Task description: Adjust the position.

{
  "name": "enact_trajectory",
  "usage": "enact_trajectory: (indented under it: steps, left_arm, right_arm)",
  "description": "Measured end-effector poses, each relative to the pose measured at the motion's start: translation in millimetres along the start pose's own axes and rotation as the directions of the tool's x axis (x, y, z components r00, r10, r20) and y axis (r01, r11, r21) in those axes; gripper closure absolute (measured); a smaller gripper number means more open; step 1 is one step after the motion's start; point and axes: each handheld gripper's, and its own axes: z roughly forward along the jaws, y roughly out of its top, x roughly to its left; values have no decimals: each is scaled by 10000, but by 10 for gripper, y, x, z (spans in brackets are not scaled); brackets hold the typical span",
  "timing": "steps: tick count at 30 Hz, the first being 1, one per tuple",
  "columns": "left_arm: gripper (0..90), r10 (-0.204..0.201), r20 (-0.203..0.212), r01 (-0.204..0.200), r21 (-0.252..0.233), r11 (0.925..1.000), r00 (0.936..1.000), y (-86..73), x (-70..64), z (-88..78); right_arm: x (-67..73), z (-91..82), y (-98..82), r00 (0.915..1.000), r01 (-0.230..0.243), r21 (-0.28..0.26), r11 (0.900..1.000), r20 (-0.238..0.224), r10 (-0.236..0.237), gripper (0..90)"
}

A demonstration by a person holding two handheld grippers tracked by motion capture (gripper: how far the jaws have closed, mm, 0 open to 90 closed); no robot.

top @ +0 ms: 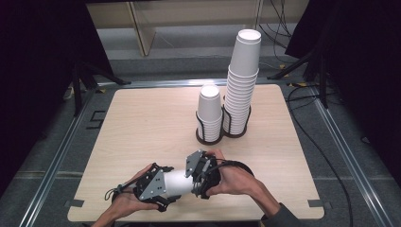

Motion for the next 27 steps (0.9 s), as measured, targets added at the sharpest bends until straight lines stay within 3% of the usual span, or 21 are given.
enact_trajectory:
  steps: [1, 2, 4, 5, 7, 12, 14, 17, 18, 21, 23, 24, 27]
  left_arm:
    - [110, 79, 51, -80, 43, 10000, 10000, 6, 2, -4]
    - [110, 73, 68, -73, 11, 10000, 9999, 9, -2, -6]
    - [110, 556, 97, -559, 375, 9977, 9984, 23, 18, -33]
    - [110, 312, 154, -314, 141, 9994, 9994, 22, -4, -17]
    - [110, 562, 120, -566, 357, 9978, 9983, 30, 4, -29]
    - [110, 307, 180, -309, 140, 9994, 9994, 25, -26, 0]
    - [109, 637, 243, -648, 508, 9966, 9977, 29, -10, -9]
    - [108, 497, 298, -510, 474, 9976, 9983, 28, -27, 1]
    - [108, 495, 309, -508, 447, 9977, 9983, 25, -28, 6]
    - [95, 383, 397, -395, 301, 9988, 9985, 16, -27, 18]
    - [64, 226, 446, -227, 23, 9997, 9987, -5, -14, 25]
    - [55, -145, 382, 164, -523, 9985, 9992, -40, -2, 35]
    - [49, -445, 430, 482, -883, 9949, 9981, -62, 19, 26]
  right_arm:
    - [0, 0, 0, 10000, 0, 0, 10000, 0, 0, 182]
    - [5, 30, 7, 9996, 292, 234, 9993, 15, -292, 182]
    - [24, 70, 19, 9993, 364, 431, 9984, -58, -362, 185]
    - [24, 70, 19, 9993, 364, 431, 9984, -58, -362, 185]
    - [54, 103, 25, 9997, 133, 481, 9988, -216, -122, 190]
    - [63, 190, 40, 9987, 417, 716, 9966, -325, -394, 197]
    - [66, 222, 47, 9983, 518, 812, 9953, -294, -496, 209]
    - [86, 247, 54, 9988, 413, 960, 9945, -295, -386, 228]
    - [52, 256, 54, 9952, 974, 1034, 9899, -205, -958, 230]
    - [80, 265, 50, 9969, 718, 934, 9930, -397, -683, 233]
    - [79, 255, 40, 9963, 828, 951, 9920, -319, -801, 232]
    - [54, 239, 19, 9942, 1065, 859, 9906, -233, -1049, 231]
    - [33, 214, -10, 9952, 968, 719, 9927, -212, -955, 233]
